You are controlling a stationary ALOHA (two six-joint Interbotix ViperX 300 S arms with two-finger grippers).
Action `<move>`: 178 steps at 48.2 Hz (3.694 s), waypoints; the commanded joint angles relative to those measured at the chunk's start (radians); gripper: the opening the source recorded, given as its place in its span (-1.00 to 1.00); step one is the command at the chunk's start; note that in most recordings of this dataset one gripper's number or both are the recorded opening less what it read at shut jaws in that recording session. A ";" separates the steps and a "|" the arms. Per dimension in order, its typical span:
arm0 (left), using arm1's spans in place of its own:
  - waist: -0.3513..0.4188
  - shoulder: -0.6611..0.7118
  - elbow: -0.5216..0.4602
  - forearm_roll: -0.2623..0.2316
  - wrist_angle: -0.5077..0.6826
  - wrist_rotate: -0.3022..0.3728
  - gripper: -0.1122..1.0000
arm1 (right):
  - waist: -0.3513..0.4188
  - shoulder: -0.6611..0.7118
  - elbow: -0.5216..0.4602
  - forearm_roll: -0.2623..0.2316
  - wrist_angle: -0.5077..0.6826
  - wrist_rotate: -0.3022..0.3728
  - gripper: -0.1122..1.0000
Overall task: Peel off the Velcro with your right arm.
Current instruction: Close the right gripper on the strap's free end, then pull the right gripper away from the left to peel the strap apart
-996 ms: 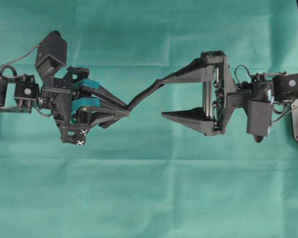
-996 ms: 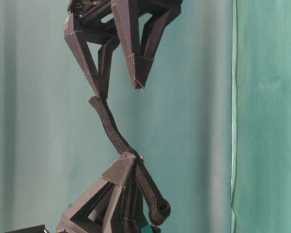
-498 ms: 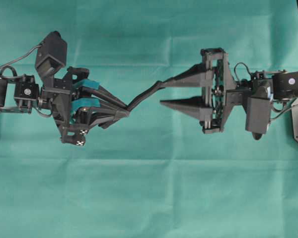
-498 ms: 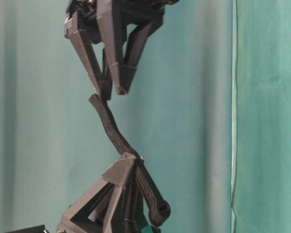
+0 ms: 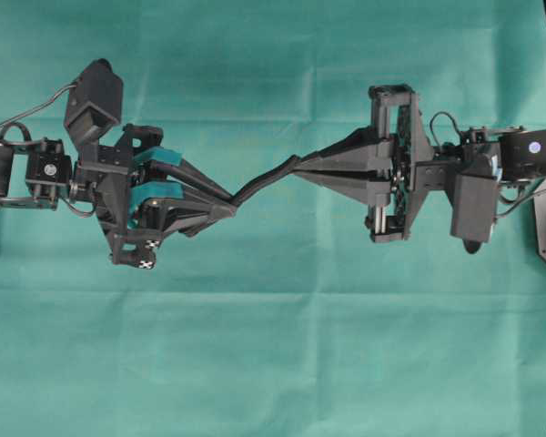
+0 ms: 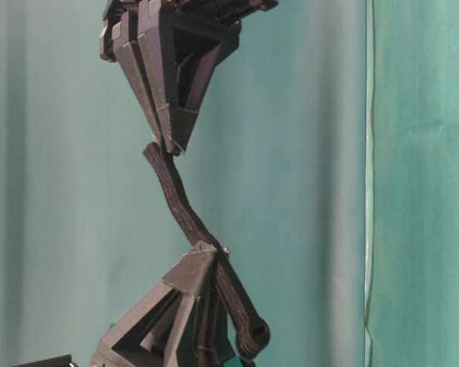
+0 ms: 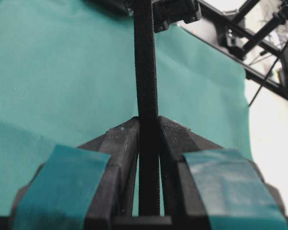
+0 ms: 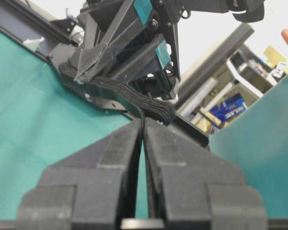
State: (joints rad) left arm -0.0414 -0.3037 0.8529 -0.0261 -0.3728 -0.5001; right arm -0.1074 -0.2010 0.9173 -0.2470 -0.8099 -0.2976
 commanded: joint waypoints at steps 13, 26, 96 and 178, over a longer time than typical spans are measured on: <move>0.002 -0.015 -0.011 -0.002 -0.011 0.000 -0.62 | 0.003 -0.008 -0.018 0.003 -0.017 0.003 -0.96; 0.002 -0.015 -0.011 -0.002 -0.015 0.000 -0.62 | 0.003 0.008 -0.017 0.002 -0.017 0.003 -0.96; 0.052 -0.008 0.012 -0.002 -0.129 0.000 -0.62 | 0.041 0.150 -0.114 -0.003 -0.017 0.009 -0.96; 0.084 -0.008 0.043 -0.002 -0.249 0.000 -0.62 | 0.087 0.310 -0.247 -0.012 -0.009 0.011 -0.96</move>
State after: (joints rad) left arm 0.0215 -0.3037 0.9112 -0.0245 -0.5983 -0.5016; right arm -0.0460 0.1120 0.6949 -0.2546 -0.8161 -0.2853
